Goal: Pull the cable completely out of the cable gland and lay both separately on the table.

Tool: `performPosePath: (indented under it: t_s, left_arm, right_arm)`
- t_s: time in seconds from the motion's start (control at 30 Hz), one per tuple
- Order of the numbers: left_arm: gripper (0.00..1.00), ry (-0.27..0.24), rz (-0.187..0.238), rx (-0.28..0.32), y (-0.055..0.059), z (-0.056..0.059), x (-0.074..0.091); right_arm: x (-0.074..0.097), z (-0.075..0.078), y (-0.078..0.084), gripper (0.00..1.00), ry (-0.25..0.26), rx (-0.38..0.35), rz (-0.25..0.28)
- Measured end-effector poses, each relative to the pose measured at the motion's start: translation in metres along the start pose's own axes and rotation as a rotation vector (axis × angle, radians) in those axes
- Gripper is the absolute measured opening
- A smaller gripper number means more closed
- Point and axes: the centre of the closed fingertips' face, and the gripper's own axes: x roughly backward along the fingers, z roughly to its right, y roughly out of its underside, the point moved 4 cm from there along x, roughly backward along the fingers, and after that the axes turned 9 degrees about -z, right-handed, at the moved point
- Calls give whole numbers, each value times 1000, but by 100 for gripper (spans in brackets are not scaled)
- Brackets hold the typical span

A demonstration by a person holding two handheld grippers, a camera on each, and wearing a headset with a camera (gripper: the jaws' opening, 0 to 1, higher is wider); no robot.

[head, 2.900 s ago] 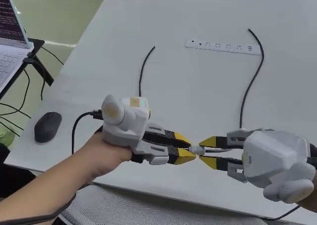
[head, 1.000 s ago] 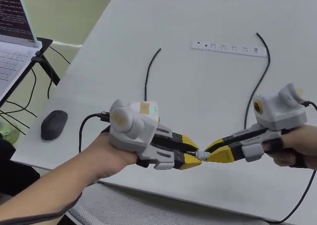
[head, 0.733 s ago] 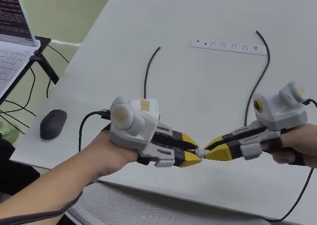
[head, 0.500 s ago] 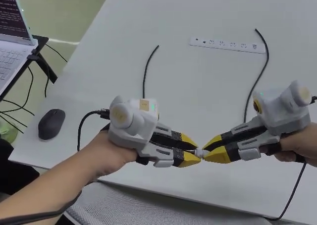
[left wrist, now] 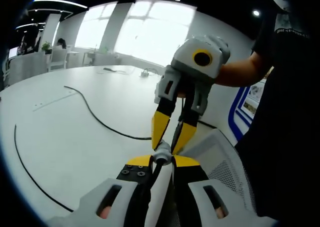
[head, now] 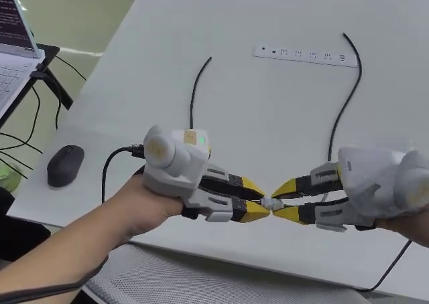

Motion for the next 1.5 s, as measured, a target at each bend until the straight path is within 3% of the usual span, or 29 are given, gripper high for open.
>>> performPosePath:
  t_s: [0.13, 0.3, 0.5, 0.77, 1.07, 1.2, 1.27, 1.33, 1.43, 1.5]
  left_arm:
    - [15, 2, 21, 29, -2, -2, 1]
    - [15, 7, 33, 53, -4, -3, 2]
    - [15, 3, 35, 63, -5, -5, 3]
    - [15, 0, 23, 59, -2, -4, 2]
    - [15, -20, 30, 20, -4, -5, 3]
    - [15, -24, 30, 8, -5, -5, 4]
    - [15, -34, 28, -9, -6, -7, 5]
    - [15, -44, 32, -15, -9, -9, 8]
    - [15, -52, 41, -30, -11, -11, 10]
    - [15, -55, 35, -50, -11, -11, 11]
  right_arm:
    - [1, -1, -1, 7, 118, 73, -34]
    - [0, -3, -2, 7, 213, 153, -63]
    - [-2, -2, -1, 8, 257, 182, -61]
    - [-4, -2, -1, 8, 244, 155, -64]
    - [-2, 2, -2, 9, 232, 77, -41]
    - [1, 5, -1, 14, 239, 32, -32]
    - [2, 5, -2, 16, 222, -26, -9]
    - [5, 9, -3, 18, 243, -58, 4]
    - [9, 11, 0, 21, 250, -232, 32]
    - [12, 13, 0, 20, 274, -276, 54]
